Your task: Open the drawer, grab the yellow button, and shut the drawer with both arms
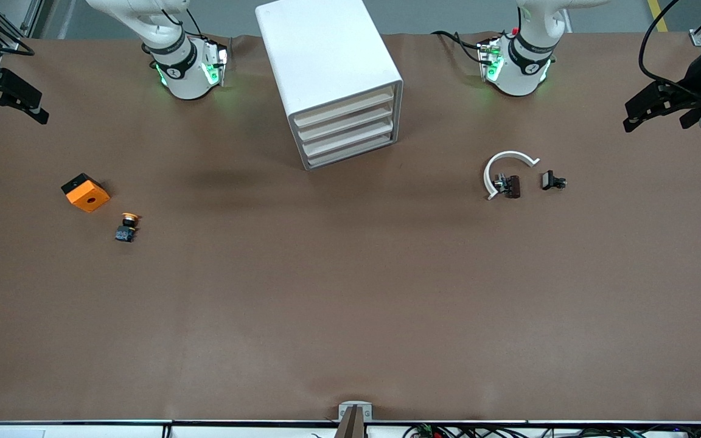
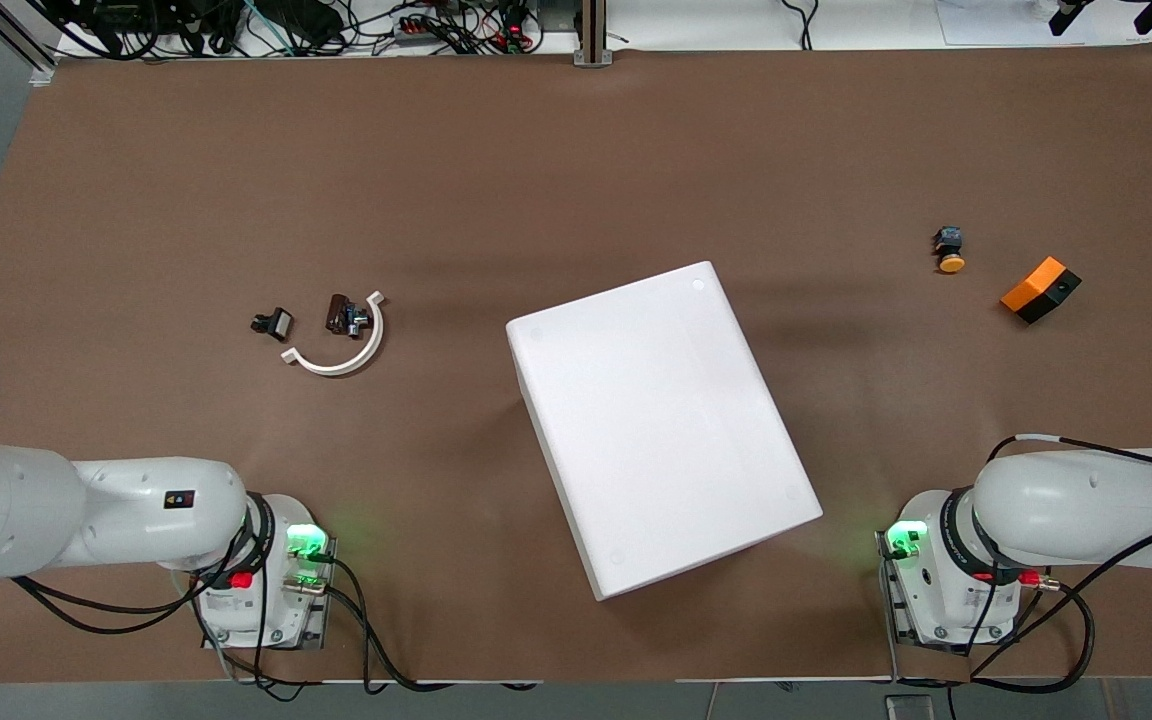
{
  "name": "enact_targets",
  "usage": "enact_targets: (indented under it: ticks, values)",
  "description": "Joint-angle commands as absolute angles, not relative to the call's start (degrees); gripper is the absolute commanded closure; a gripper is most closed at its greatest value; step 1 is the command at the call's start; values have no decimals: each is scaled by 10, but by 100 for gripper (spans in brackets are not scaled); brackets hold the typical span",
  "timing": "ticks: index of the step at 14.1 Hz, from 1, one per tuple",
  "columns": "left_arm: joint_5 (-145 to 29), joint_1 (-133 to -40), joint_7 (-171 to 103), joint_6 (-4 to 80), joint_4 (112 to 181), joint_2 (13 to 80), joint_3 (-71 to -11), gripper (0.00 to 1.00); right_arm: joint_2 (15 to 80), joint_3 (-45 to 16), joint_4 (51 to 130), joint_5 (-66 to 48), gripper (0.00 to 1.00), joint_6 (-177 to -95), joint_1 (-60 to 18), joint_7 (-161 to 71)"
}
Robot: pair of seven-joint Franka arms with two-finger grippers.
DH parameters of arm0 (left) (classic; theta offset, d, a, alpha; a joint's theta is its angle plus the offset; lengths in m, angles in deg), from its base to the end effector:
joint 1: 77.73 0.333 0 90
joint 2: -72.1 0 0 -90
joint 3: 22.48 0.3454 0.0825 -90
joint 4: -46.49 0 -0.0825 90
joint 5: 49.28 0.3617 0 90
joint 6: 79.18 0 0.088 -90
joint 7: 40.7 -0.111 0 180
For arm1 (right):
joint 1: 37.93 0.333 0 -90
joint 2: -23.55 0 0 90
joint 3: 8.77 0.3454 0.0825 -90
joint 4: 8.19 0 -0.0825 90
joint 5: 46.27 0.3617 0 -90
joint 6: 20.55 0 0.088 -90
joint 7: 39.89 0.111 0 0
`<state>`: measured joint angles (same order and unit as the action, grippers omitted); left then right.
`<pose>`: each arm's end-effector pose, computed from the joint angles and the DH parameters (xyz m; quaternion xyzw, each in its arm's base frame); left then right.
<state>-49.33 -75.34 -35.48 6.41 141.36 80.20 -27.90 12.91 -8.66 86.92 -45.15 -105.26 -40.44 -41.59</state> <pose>0.4745 -0.0293 0.6762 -0.9997 -0.0196 0.0101 0.0070 0.4575 -0.0167 0.6941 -0.9999 0.0052 -0.0024 0.0095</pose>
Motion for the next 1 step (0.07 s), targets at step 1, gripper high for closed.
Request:
enact_targets:
  ticks: [1]
  values:
    - [-484,-753,-371,52,1401,798,-280,0,120,-91,866,-452,0,-1052,-399,-419]
